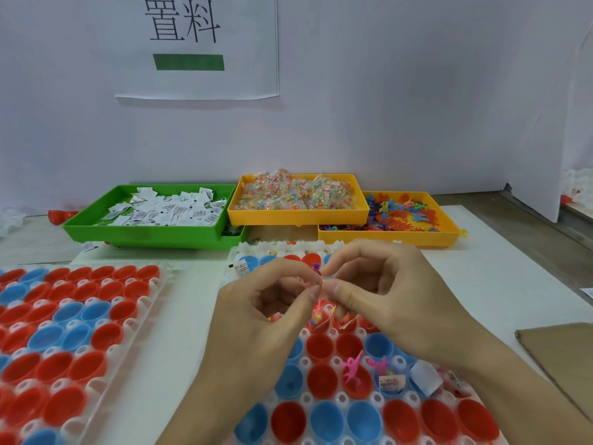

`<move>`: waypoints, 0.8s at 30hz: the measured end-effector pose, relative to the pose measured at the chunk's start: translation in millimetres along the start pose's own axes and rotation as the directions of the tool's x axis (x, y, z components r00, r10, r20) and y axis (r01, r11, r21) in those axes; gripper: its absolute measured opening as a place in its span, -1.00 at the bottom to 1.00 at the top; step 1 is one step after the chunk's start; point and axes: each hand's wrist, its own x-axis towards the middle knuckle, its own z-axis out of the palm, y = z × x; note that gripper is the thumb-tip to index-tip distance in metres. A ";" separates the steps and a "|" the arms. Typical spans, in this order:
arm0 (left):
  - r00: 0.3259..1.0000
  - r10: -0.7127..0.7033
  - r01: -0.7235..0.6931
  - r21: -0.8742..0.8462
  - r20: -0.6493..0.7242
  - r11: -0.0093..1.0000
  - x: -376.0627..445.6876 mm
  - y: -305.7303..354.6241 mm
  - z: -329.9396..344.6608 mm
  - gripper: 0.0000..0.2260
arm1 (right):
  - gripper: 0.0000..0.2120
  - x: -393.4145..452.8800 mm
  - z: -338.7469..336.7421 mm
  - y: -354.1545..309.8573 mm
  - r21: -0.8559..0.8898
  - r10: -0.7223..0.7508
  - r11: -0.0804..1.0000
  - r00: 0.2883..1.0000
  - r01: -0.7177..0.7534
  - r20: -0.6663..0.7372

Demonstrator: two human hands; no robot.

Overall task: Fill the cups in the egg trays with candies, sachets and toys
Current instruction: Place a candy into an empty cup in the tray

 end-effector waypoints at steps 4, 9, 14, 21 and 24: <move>1.000 0.018 -0.018 0.001 -0.007 1.000 -0.7 -0.1 0.4 -0.85 | -0.86 0.4 -2.0 0.2 0.002 -0.004 1.000 1.000 0.004 0.003; 0.999 0.002 -0.002 -0.014 -0.043 1.000 -1.4 -1.0 1.1 -0.88 | -0.93 0.3 -2.2 1.4 0.025 0.000 1.000 1.000 0.000 0.001; 1.000 -0.018 0.018 -0.017 -0.021 1.000 -2.3 0.5 1.7 -0.91 | -0.91 0.6 -0.3 3.0 0.041 0.002 0.999 0.999 -0.001 -0.042; 0.987 -0.149 0.157 -0.221 0.055 0.963 1.7 6.1 0.6 -0.90 | -0.91 -0.3 -2.9 1.3 0.074 -0.017 0.997 0.999 0.019 -0.027; 0.985 -0.160 0.173 -0.251 0.072 0.952 2.6 7.4 -2.3 -0.88 | -0.93 -1.3 -3.9 0.5 0.107 -0.024 0.994 1.000 0.024 -0.001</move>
